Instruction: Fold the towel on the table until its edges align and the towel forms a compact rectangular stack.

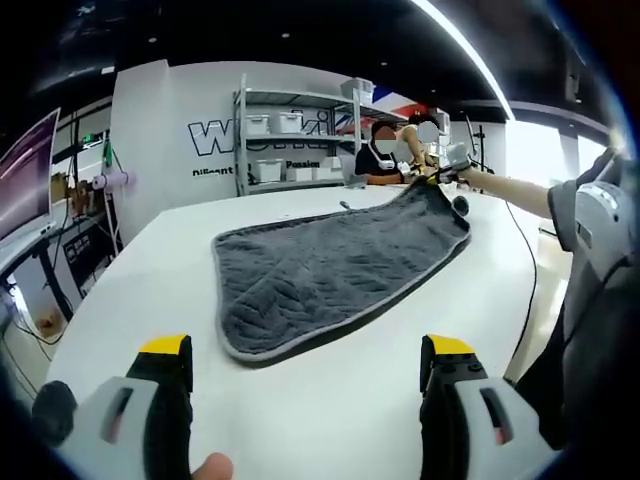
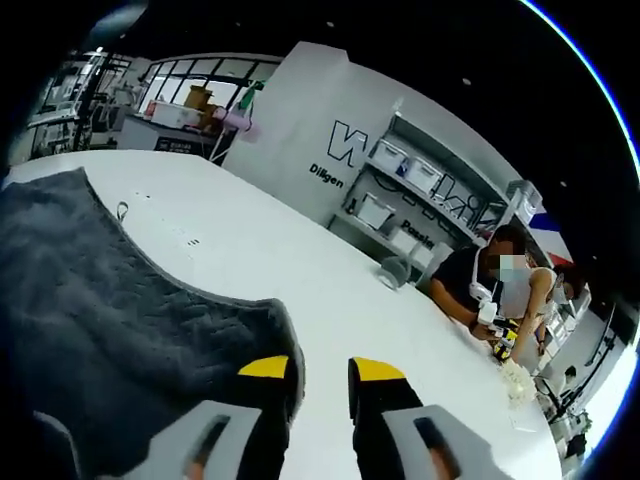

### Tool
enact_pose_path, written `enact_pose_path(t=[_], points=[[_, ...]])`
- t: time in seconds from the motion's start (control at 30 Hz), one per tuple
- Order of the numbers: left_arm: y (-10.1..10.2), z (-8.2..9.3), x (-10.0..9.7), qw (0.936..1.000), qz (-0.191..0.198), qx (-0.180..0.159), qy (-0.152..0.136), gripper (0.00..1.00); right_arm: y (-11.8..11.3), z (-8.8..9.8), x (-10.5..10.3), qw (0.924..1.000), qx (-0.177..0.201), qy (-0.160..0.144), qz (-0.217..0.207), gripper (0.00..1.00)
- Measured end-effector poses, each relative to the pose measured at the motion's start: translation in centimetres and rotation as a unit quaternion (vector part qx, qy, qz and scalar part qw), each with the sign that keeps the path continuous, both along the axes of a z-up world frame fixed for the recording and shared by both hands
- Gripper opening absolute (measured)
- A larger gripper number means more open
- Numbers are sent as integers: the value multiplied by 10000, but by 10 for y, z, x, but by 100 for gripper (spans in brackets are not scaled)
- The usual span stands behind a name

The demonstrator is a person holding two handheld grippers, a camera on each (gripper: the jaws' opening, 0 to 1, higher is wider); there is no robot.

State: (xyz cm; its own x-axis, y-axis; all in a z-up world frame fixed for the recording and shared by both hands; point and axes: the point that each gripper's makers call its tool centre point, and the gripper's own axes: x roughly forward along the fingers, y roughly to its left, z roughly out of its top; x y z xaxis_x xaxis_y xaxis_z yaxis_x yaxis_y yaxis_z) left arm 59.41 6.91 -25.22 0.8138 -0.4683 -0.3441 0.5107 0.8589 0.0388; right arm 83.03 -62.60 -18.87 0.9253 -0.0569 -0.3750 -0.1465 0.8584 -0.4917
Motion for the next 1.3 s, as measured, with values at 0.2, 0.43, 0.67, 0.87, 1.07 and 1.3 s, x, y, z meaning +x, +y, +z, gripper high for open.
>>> enact_pose_path(t=[0.2,0.43,0.67,0.87,1.07,1.3], points=[[-1,0,0,10000,-12,-5,-5,99,1,0,-3,10000,64,9,11,24],[-2,0,-1,10000,-32,2,4,99,3,-8,-7,9991,403,135,65,30],[-2,0,-1,10000,-43,2,-2,99,-4,-12,-10,9991,367,187,38,33],[-5,-1,0,10000,-70,-1,3,99,-3,-12,-16,9992,352,179,56,33],[-6,-1,-1,10000,-89,-10,-5,99,-3,-11,-22,9993,311,184,56,32],[-7,-1,-2,9999,-101,-10,-7,99,-3,-13,-30,9992,342,210,58,33]])
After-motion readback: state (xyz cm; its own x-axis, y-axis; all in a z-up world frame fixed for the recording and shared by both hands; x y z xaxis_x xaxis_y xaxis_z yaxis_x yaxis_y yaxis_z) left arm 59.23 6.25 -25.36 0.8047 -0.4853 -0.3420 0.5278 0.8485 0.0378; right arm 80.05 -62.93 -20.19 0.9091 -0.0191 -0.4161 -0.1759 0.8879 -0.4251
